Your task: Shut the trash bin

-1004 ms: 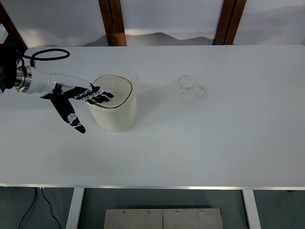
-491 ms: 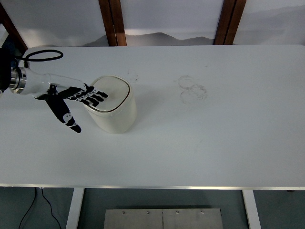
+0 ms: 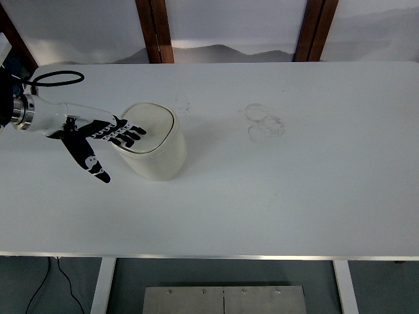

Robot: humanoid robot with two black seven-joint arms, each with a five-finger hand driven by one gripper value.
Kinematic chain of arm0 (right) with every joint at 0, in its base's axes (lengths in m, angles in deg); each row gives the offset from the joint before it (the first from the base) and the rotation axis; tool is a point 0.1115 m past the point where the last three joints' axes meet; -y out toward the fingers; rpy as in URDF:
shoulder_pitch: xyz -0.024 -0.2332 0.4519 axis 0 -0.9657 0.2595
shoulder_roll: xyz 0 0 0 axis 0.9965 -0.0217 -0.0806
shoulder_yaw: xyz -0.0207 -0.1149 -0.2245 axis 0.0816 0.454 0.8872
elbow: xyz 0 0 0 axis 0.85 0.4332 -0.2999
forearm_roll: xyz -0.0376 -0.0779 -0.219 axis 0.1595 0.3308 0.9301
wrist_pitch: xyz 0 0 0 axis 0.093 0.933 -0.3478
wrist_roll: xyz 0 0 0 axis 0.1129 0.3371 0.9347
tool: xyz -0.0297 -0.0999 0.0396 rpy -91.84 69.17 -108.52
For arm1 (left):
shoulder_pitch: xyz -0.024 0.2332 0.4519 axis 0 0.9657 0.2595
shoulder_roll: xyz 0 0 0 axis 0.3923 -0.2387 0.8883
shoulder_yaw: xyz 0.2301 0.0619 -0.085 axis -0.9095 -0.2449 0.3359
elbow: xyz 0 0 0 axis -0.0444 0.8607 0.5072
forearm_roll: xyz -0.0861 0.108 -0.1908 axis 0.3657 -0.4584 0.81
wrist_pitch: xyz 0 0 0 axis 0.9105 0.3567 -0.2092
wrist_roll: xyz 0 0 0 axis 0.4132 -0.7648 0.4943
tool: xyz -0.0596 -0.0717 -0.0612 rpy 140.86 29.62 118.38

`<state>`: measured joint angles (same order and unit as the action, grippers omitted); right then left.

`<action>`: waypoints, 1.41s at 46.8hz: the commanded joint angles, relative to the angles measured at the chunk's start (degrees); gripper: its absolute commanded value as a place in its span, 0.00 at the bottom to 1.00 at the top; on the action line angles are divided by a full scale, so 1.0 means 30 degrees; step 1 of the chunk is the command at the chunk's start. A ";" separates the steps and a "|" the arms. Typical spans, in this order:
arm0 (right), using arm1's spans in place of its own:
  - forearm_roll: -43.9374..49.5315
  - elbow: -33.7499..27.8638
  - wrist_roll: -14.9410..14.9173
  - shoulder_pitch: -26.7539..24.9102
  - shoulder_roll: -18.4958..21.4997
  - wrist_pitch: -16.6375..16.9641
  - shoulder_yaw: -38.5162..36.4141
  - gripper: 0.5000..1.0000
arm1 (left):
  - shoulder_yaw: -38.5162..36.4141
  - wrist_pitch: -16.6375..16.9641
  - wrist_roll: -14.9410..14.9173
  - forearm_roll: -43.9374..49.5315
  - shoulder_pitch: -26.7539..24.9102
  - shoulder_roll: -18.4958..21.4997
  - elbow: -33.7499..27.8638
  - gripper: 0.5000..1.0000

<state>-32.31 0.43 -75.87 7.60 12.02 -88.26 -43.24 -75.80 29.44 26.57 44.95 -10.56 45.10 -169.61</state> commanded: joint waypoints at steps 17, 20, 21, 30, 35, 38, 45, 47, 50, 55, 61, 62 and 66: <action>0.0000 0.0000 0.0000 0.0000 0.0000 0.0000 0.0003 0.99 | 0.0091 -0.0001 0.0000 0.1158 -0.0576 -0.0141 0.0807 1.00; 0.0000 0.0000 0.0000 0.0000 0.0000 0.0000 0.0003 0.99 | 0.0091 -0.0001 0.0000 0.1275 -0.0723 -0.0112 0.0837 1.00; 0.0000 0.0000 0.0000 0.0000 0.0000 0.0000 -0.0026 0.99 | 0.0091 -0.0001 0.0000 0.1276 -0.0723 -0.0112 0.0866 1.00; 0.0000 0.0000 0.0000 0.0000 0.0000 0.0000 -0.0026 0.99 | 0.0091 -0.0001 0.0029 0.1858 -0.1627 -0.0316 0.1741 1.00; 0.0000 0.0000 0.0000 0.0000 0.0000 0.0000 0.0003 0.99 | 0.0091 -0.0001 0.0029 0.2621 -0.2655 -0.0725 0.2798 1.00; 0.0000 0.0000 0.0000 0.0000 0.0000 0.0000 0.0003 0.99 | 0.0091 -0.0001 0.0030 0.3295 -0.3299 -0.1399 0.3676 1.00; 0.0000 0.0000 -0.0029 0.0000 0.0000 0.0000 0.0003 0.99 | 0.0120 -0.0001 0.0030 0.4848 -0.4267 -0.2337 0.5669 1.00; 0.0000 0.0000 -0.0029 0.0000 0.0000 0.0000 -0.0026 0.99 | 0.0120 -0.0001 0.0030 0.5171 -0.4414 -0.2543 0.6108 1.00; 0.0000 0.0000 -0.0058 0.0000 0.0000 0.0000 -0.0026 0.99 | 0.0120 -0.0001 0.0030 0.5610 -0.4560 -0.2777 0.6665 1.00; 0.0000 0.0000 -0.0088 -0.0029 0.0000 0.0000 -0.0026 0.99 | 0.0469 -0.0001 0.0030 0.6835 -0.4590 -0.3186 0.7803 1.00; 0.0000 0.0000 -0.0117 -0.0029 0.0000 0.0000 -0.0026 0.99 | 0.1115 -0.0001 0.0088 0.7866 -0.4532 -0.3450 0.9242 1.00; 0.0000 0.0000 -0.0117 -0.0029 0.0000 0.0000 0.0003 0.99 | 0.1203 -0.0001 0.0117 0.8041 -0.4532 -0.3568 0.9535 1.00; 0.0029 0.0000 -0.0117 -0.0029 0.0000 0.0000 -0.0026 0.99 | 0.1643 -0.0001 0.0235 0.8920 -0.4415 -0.3891 1.0620 1.00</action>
<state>-32.27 0.43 -76.22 7.53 12.02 -88.26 -43.30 -71.77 29.42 27.03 69.78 -24.12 33.99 -140.09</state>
